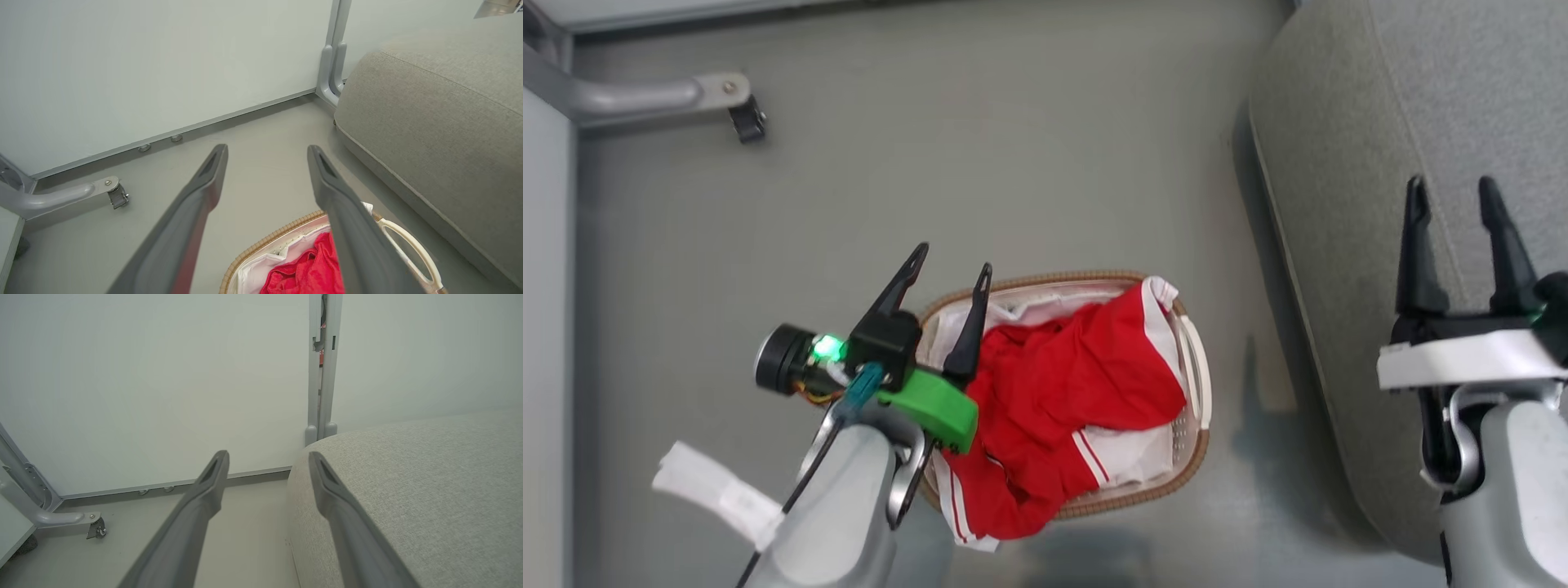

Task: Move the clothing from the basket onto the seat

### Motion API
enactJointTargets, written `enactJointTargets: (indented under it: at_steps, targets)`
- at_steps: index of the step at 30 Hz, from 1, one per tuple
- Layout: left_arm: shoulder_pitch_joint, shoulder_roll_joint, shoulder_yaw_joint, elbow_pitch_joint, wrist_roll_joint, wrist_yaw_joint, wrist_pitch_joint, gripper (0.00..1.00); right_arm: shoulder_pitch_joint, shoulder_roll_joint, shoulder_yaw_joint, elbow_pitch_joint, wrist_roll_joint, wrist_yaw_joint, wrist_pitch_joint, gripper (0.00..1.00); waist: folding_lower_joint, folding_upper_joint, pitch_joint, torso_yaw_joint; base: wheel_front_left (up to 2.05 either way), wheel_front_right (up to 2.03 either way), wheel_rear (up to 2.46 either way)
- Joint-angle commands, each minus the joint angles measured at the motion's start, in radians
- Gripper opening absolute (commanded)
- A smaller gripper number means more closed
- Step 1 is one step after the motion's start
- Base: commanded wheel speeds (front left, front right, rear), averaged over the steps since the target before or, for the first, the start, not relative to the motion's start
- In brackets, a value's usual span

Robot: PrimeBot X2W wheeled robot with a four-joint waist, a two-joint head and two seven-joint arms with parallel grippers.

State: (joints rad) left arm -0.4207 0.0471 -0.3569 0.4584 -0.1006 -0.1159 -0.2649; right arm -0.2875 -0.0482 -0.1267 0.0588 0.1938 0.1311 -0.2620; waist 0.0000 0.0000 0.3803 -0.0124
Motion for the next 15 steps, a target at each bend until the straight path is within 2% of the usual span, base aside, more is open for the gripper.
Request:
enactJointTargets:
  at_steps: [1, 8, 15]
  targets:
    - [-0.045, 0.011, -0.015, 0.031, 0.021, -0.007, 0.001, 1.00, -0.031, -0.004, -0.007, -0.014, 0.007, -0.001, -0.005, 1.00, 0.0000, 0.0000, 0.162, -0.059, 0.00, 0.00, 0.00]
    - [-0.192, 0.027, -0.146, 0.197, 0.065, -0.015, 0.001, 1.00, -0.103, -0.003, -0.027, -0.091, 0.009, -0.001, -0.004, 1.00, 0.0000, 0.0000, 0.303, -0.110, 0.00, 0.00, 0.00]
    - [-0.312, 0.031, -0.320, 0.352, -0.012, -0.015, 0.001, 1.00, -0.169, -0.003, -0.032, -0.184, 0.033, -0.001, -0.004, 1.00, 0.0000, 0.0000, 0.415, -0.163, 0.00, 0.00, 0.00]
